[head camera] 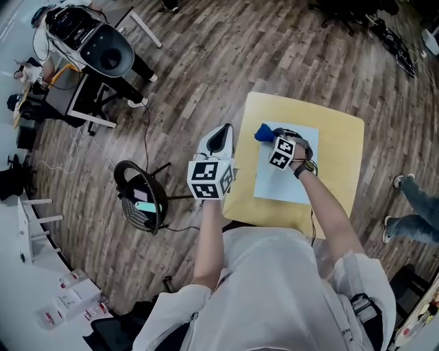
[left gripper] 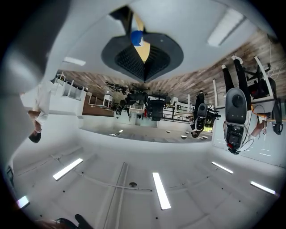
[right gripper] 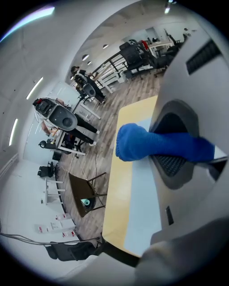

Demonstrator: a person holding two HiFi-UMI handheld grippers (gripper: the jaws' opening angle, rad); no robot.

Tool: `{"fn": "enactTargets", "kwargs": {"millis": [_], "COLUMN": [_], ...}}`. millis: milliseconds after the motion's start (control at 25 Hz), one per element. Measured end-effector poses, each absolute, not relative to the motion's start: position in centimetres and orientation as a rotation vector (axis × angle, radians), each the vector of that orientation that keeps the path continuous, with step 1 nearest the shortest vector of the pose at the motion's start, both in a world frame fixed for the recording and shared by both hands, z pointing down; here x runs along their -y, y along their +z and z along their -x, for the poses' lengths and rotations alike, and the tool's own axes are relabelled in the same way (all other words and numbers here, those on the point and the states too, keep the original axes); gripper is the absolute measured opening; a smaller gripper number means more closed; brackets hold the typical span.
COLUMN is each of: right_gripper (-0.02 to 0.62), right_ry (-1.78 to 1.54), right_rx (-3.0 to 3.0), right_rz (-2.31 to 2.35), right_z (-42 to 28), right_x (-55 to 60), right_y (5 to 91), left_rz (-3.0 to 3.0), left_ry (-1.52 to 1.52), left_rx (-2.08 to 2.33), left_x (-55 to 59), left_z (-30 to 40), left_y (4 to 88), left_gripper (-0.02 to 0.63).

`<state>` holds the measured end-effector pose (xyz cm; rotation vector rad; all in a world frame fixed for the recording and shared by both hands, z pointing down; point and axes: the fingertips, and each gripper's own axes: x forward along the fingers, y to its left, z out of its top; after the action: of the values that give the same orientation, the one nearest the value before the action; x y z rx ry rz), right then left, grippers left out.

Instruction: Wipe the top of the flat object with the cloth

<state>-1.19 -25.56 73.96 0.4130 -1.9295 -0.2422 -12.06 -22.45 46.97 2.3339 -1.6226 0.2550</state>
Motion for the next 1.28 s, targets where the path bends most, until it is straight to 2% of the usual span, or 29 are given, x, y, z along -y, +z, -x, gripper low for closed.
{"fn": "enactTargets", "kwargs": {"millis": [520, 760, 960, 1280], "right_gripper": [0.073, 0.072, 0.073, 0.074], "right_ry": [-0.064, -0.014, -0.031, -0.116], "right_rx": [1.781, 1.741, 1.773, 1.999], "right_rz": [-0.648, -0.721, -0.729, -0.569], "right_z": [-15.1, -18.7, -15.9, 0.0], "right_x": [25.1, 24.9, 25.1, 23.9], "right_y": [74.1, 74.2, 72.7, 70.4], "left_rz": [-2.444, -2.461, -2.443, -2.405], "left_ry": [0.259, 0.255, 0.248, 0.224], "left_rx": [1.463, 1.445, 1.479, 1.552], "left_x": [23.0, 23.2, 23.3, 23.4], "left_z": [5.9, 4.9, 6.0, 8.9], "left_y": [46.8, 46.5, 46.3, 45.5], "left_gripper": [0.011, 0.011, 0.011, 0.011]}}
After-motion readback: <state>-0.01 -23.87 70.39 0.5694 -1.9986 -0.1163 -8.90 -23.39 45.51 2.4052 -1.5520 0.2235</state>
